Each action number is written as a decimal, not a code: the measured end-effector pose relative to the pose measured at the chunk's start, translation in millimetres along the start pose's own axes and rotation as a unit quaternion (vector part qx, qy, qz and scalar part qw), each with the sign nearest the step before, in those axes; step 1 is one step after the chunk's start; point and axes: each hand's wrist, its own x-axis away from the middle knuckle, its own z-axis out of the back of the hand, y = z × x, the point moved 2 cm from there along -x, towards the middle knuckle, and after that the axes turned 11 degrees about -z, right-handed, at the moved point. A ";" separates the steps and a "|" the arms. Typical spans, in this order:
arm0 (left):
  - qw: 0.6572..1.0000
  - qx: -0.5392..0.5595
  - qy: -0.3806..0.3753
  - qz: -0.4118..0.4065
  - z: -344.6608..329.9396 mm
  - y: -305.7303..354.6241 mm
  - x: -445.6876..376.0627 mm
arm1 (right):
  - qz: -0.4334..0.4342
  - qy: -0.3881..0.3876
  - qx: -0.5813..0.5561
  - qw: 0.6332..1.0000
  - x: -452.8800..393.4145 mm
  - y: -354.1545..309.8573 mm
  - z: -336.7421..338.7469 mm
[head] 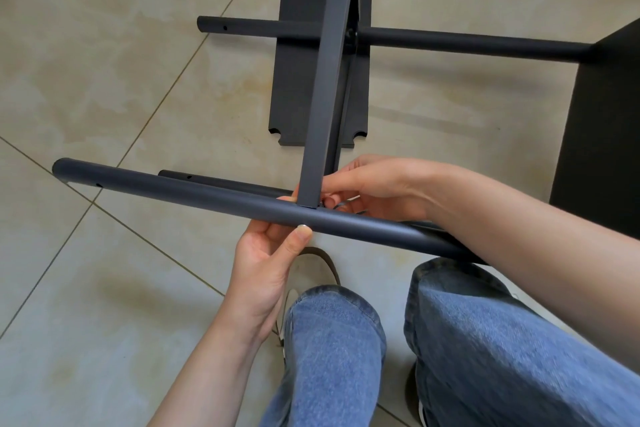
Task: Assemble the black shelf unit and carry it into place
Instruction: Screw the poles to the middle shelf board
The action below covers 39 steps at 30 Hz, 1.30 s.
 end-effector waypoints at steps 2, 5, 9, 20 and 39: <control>1.000 -0.002 0.004 0.000 0.9 -0.2 0.0 | -0.005 -0.006 -0.004 1.000 2.6 -0.1 3.6; 1.000 -0.005 0.008 0.001 1.5 -1.1 0.0 | -0.008 0.014 0.003 1.000 3.6 1.7 6.2; 1.000 -0.010 0.007 0.001 1.4 -1.4 -0.6 | -0.004 0.021 -0.006 1.000 -0.5 1.6 4.2; 1.000 -0.007 0.004 -0.001 -0.3 -0.8 0.2 | 0.015 0.001 -0.027 1.000 -1.3 1.6 1.8; 1.000 -0.016 0.010 0.007 1.9 -2.3 -0.7 | 0.022 0.013 0.009 1.000 -3.9 -1.1 -3.7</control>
